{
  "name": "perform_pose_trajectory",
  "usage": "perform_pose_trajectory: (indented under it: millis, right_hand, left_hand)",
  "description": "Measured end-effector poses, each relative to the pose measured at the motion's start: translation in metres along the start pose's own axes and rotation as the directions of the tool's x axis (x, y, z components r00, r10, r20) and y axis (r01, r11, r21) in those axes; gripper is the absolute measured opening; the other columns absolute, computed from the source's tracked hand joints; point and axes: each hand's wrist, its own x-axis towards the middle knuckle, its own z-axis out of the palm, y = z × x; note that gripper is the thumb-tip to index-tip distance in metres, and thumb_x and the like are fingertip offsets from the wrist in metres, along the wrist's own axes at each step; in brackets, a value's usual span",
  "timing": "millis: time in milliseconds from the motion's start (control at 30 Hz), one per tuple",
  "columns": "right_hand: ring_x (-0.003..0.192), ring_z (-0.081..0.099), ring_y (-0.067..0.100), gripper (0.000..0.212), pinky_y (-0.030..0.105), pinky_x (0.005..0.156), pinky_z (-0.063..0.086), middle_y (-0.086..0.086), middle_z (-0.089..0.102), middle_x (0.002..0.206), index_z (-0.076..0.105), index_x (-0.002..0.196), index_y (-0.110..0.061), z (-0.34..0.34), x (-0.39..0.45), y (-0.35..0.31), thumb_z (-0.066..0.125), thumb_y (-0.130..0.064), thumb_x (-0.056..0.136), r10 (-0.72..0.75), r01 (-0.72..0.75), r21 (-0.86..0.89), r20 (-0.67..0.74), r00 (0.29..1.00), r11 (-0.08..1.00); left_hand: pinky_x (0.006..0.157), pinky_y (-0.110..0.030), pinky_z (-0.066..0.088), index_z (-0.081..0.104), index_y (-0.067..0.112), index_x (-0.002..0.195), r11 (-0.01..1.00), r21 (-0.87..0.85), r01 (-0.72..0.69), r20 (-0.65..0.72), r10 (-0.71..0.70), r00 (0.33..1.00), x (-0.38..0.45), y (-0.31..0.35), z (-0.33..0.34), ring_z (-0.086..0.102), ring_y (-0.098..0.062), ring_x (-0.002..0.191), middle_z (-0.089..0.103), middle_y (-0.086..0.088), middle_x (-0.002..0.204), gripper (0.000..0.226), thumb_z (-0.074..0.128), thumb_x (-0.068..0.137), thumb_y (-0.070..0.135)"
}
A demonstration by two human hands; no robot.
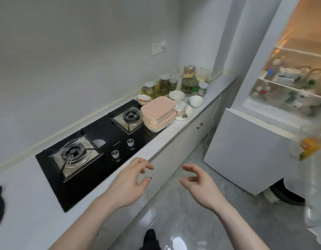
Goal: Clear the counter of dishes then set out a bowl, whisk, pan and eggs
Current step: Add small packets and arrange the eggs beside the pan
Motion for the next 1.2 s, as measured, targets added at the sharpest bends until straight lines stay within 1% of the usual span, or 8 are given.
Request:
perform_pose_trajectory:
  millis: [267,467,600,733,867,933,1067,1200]
  right_hand:
    - [0.098,0.06,-0.015,0.036,0.008,0.067,0.047,-0.025,0.06,0.127,0.058,0.125,-0.044,-0.088,-0.001,0.024,0.068,-0.03,0.093,0.095,-0.079,0.073,-0.262,0.96,0.994]
    - [0.106,0.058,-0.013,0.036,0.009,0.074,0.049,-0.026,0.06,0.127,0.06,0.125,-0.044,-0.153,0.001,0.024,0.069,-0.029,0.094,0.096,-0.075,0.062,-0.496,0.863,0.995]
    - [0.107,0.058,-0.011,0.038,0.004,0.077,0.045,-0.016,0.063,0.118,0.061,0.124,-0.044,-0.189,-0.003,0.029,0.072,-0.026,0.092,0.102,-0.091,0.049,-0.642,0.76,0.995]
    - [0.105,0.06,-0.008,0.038,0.007,0.074,0.048,-0.016,0.063,0.116,0.064,0.119,-0.042,-0.218,-0.028,0.044,0.075,-0.02,0.09,0.119,-0.102,0.072,-0.801,0.587,0.992]
    - [0.105,0.062,0.0,0.039,0.021,0.079,0.052,-0.021,0.06,0.117,0.062,0.122,-0.043,-0.242,-0.057,0.068,0.074,-0.024,0.091,0.155,-0.167,0.087,-0.878,0.452,0.982]
    - [0.108,0.058,-0.005,0.043,0.023,0.086,0.05,-0.022,0.057,0.122,0.059,0.129,-0.042,-0.253,-0.063,0.083,0.073,-0.027,0.091,0.149,-0.252,0.03,-0.872,0.467,0.967]
    - [0.117,0.058,0.01,0.056,0.023,0.093,0.046,-0.013,0.051,0.139,0.051,0.144,-0.031,-0.276,-0.055,0.115,0.07,-0.034,0.092,0.199,-0.437,-0.144,-0.737,0.646,0.888]
    - [0.136,0.05,0.02,0.071,0.027,0.11,0.04,0.0,0.042,0.156,0.041,0.154,-0.019,-0.297,-0.025,0.144,0.069,-0.037,0.091,0.312,-0.516,-0.205,-0.594,0.741,0.832]
  left_hand:
    - [0.087,-0.023,0.05,0.059,0.043,0.114,0.978,-0.042,-0.203,0.122,0.206,0.971,0.115,0.055,0.036,0.056,0.001,0.108,0.046,0.029,0.124,0.028,0.063,0.092,0.026]
    - [0.087,-0.016,0.046,0.059,0.042,0.115,0.93,-0.118,-0.349,0.188,0.366,0.911,0.196,0.103,0.062,0.054,0.003,0.111,0.044,0.033,0.125,0.026,0.064,0.093,0.028]
    - [0.084,-0.014,0.046,0.061,0.039,0.113,0.893,-0.163,-0.42,0.229,0.448,0.864,0.237,0.13,0.08,0.054,0.003,0.11,0.046,0.03,0.124,0.027,0.066,0.092,0.023]
    - [0.084,-0.021,0.049,0.06,0.04,0.112,0.85,-0.218,-0.479,0.302,0.526,0.795,0.262,0.152,0.113,0.056,0.0,0.108,0.047,0.026,0.124,0.029,0.068,0.091,0.022]
    - [0.084,-0.02,0.049,0.06,0.041,0.111,0.808,-0.241,-0.538,0.33,0.59,0.737,0.269,0.179,0.136,0.057,0.0,0.108,0.047,0.028,0.125,0.027,0.068,0.091,0.025]
    - [0.085,-0.02,0.049,0.06,0.041,0.113,0.792,-0.235,-0.564,0.34,0.611,0.715,0.274,0.194,0.143,0.057,0.001,0.109,0.046,0.029,0.125,0.026,0.067,0.092,0.027]
    - [0.086,-0.021,0.05,0.059,0.042,0.113,0.772,-0.233,-0.591,0.35,0.634,0.69,0.276,0.22,0.161,0.057,0.001,0.108,0.046,0.029,0.124,0.026,0.066,0.091,0.028]
    - [0.086,-0.025,0.052,0.06,0.042,0.112,0.785,-0.234,-0.574,0.334,0.619,0.711,0.272,0.241,0.175,0.057,-0.001,0.108,0.047,0.029,0.124,0.026,0.068,0.091,0.029]
